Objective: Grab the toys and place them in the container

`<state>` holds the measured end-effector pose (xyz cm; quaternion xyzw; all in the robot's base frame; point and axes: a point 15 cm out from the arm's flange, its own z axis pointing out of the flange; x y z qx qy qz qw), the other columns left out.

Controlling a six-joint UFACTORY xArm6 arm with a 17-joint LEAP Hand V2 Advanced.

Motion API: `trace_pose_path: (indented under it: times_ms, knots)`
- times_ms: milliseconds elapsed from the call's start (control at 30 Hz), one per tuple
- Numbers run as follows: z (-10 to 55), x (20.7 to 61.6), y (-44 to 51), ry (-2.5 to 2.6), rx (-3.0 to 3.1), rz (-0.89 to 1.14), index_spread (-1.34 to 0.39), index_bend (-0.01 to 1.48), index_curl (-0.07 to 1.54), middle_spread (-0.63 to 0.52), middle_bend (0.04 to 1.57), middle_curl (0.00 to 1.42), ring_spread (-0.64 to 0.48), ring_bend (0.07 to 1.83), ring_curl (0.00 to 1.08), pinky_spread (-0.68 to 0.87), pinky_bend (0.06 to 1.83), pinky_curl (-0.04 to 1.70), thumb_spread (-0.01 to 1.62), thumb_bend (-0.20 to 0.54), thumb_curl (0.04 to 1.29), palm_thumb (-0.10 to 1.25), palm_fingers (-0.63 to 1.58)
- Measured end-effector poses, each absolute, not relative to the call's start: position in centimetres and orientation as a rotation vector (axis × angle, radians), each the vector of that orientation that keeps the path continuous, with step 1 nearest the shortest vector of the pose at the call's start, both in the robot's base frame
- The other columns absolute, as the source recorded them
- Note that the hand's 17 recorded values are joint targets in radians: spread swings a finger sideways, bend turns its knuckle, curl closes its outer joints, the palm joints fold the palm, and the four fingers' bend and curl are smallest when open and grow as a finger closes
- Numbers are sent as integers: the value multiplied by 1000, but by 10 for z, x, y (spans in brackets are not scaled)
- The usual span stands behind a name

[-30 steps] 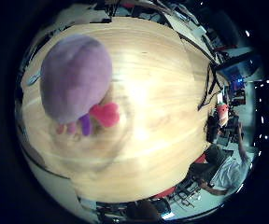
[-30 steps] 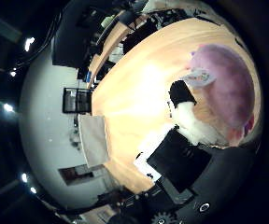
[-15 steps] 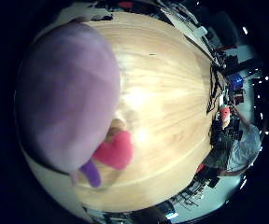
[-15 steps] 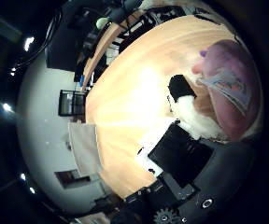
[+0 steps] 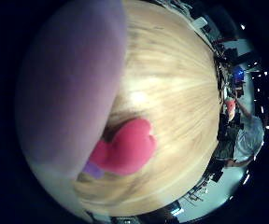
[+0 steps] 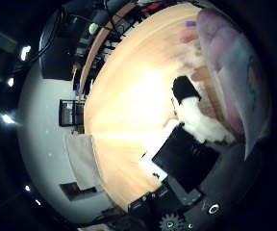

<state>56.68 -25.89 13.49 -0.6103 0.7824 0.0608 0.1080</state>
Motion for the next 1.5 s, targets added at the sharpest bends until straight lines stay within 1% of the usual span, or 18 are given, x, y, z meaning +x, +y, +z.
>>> trace_pose_path:
  times_ms: [33, 67, 100, 133, 167, 233, 267, 333, 467, 600, 900, 1100, 1300, 1500]
  knots:
    - [135, 567, -259, 2304, -1792, 178, -616, 128, 292, -438, 354, 334, -379, 1018, 226, -53, 1064, 40, 929, 17, 520, 690, 1103]
    - [134, 568, -259, 2305, -1789, 175, -607, 203, 334, -460, 464, 386, -376, 1049, 268, -248, 1092, 76, 914, 36, 543, 765, 1262]
    - [135, 567, -260, 2307, -1786, 173, -600, 260, 372, -457, 539, 423, -362, 1069, 295, -348, 1092, 94, 909, 45, 557, 805, 1340]
    - [137, 568, -261, 2309, -1779, 169, -599, 288, 388, -456, 570, 439, -356, 1080, 307, -378, 1106, 109, 908, 52, 565, 828, 1374]
    - [139, 568, -263, 2312, -1764, 167, -594, 347, 421, -447, 628, 471, -340, 1103, 328, -416, 1138, 136, 905, 64, 581, 868, 1419]
    - [143, 568, -265, 2314, -1732, 163, -581, 470, 490, -429, 743, 532, -315, 1156, 365, -426, 1199, 185, 899, 89, 613, 942, 1427]
    - [146, 570, -266, 2311, -1712, 162, -580, 501, 508, -427, 764, 545, -310, 1170, 374, -420, 1220, 197, 895, 92, 621, 956, 1417]
    - [152, 573, -265, 2299, -1652, 171, -564, 618, 577, -412, 851, 597, -295, 1221, 406, -398, 1282, 239, 890, 98, 646, 995, 1369]
    - [175, 574, -271, 2270, -1576, 162, -525, 756, 675, -380, 957, 669, -277, 1302, 459, -370, 1367, 304, 874, 83, 683, 1022, 1270]
    - [200, 570, -274, 2240, -1559, 151, -491, 831, 745, -355, 1018, 720, -261, 1356, 498, -345, 1423, 353, 867, 64, 715, 1036, 1202]
    - [296, 547, -238, 2051, -1605, 208, -443, 897, 837, -326, 1078, 795, -244, 1421, 558, -300, 1482, 428, 862, 31, 779, 1070, 1124]
    - [359, 528, -199, 1924, -1636, 252, -423, 915, 873, -316, 1085, 827, -242, 1427, 578, -288, 1484, 458, 866, 6, 812, 1082, 1105]
    - [428, 495, -149, 1785, -1710, 293, -415, 916, 897, -313, 1075, 852, -239, 1430, 596, -286, 1486, 483, 880, -5, 841, 1092, 1092]
    - [489, 464, -85, 1662, -1839, 260, -416, 913, 920, -320, 1067, 883, -241, 1422, 614, -271, 1492, 508, 900, -7, 865, 1095, 1078]
